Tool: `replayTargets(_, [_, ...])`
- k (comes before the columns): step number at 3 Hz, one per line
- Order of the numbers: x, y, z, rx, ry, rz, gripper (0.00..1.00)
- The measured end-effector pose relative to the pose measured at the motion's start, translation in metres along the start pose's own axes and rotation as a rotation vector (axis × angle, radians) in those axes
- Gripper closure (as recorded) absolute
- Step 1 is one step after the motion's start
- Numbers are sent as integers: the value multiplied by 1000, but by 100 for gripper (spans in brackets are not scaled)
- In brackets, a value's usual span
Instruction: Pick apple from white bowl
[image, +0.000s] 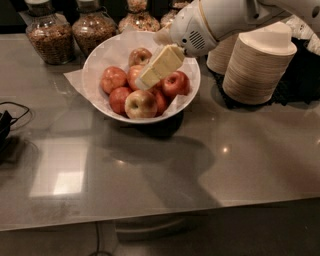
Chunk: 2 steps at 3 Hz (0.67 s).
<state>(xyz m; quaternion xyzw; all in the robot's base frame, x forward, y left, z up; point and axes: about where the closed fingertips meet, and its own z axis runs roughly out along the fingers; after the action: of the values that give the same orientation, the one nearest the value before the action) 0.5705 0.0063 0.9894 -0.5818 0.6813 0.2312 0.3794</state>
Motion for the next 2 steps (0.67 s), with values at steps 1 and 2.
replayTargets(1, [16,-12,13,35,39,25,12])
replayTargets(2, [28,-19,25,63,74,52,9])
